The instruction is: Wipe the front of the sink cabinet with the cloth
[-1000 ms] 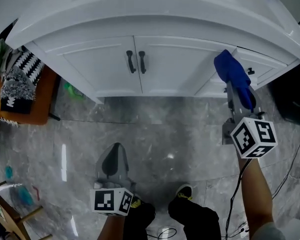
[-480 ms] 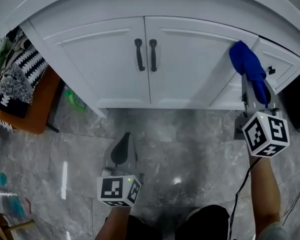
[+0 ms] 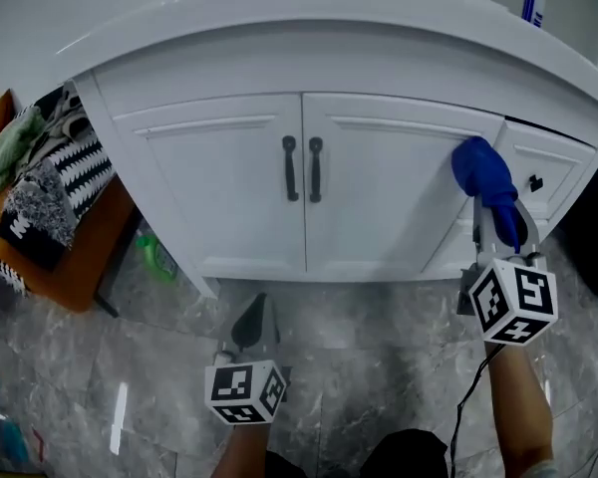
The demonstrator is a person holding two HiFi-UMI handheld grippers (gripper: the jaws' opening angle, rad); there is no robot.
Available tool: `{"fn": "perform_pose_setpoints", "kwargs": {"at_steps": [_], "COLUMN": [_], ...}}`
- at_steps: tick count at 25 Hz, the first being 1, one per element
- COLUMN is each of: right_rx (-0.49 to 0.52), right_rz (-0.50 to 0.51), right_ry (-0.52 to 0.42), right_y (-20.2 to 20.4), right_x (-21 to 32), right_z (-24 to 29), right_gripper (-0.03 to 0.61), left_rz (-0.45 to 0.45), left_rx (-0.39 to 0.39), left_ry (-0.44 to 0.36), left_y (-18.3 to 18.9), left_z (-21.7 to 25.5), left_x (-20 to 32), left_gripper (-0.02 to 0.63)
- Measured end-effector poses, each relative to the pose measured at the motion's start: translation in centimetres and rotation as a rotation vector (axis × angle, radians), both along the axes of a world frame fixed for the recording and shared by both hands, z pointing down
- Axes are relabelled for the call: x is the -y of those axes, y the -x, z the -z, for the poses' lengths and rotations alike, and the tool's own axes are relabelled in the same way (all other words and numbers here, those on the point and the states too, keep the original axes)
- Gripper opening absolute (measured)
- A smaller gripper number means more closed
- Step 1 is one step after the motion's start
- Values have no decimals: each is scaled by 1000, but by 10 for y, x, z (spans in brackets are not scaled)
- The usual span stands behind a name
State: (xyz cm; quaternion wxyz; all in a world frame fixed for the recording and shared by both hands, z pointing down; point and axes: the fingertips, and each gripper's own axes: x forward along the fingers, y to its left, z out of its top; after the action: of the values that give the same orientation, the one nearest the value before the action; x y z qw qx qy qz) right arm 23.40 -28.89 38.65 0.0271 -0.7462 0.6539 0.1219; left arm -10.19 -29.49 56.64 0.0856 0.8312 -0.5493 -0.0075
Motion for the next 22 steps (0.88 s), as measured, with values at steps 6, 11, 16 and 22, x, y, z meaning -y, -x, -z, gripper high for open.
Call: {"fn": "perform_pose_setpoints", "kwargs": {"at_steps": [6, 11, 16, 22], "right_rx": [-89, -196, -206, -232], "right_rz": [-173, -149, -96, -5], "right_ry": [-89, 3, 20, 28], "right_y": [-23, 1, 20, 64], "right_x": [-1, 30, 42, 53], "right_z": [40, 27, 23, 23], "right_gripper": [91, 91, 92, 91], "left_rz": [-43, -58, -34, -9], "left_rx": [60, 86, 73, 89], "left_ry": [-25, -41, -62, -53], "left_y": [-17, -18, -5, 12], "left_z": [-1, 4, 14, 12], "left_x": [-5, -11, -14, -17], "left_gripper": [11, 11, 11, 11]}}
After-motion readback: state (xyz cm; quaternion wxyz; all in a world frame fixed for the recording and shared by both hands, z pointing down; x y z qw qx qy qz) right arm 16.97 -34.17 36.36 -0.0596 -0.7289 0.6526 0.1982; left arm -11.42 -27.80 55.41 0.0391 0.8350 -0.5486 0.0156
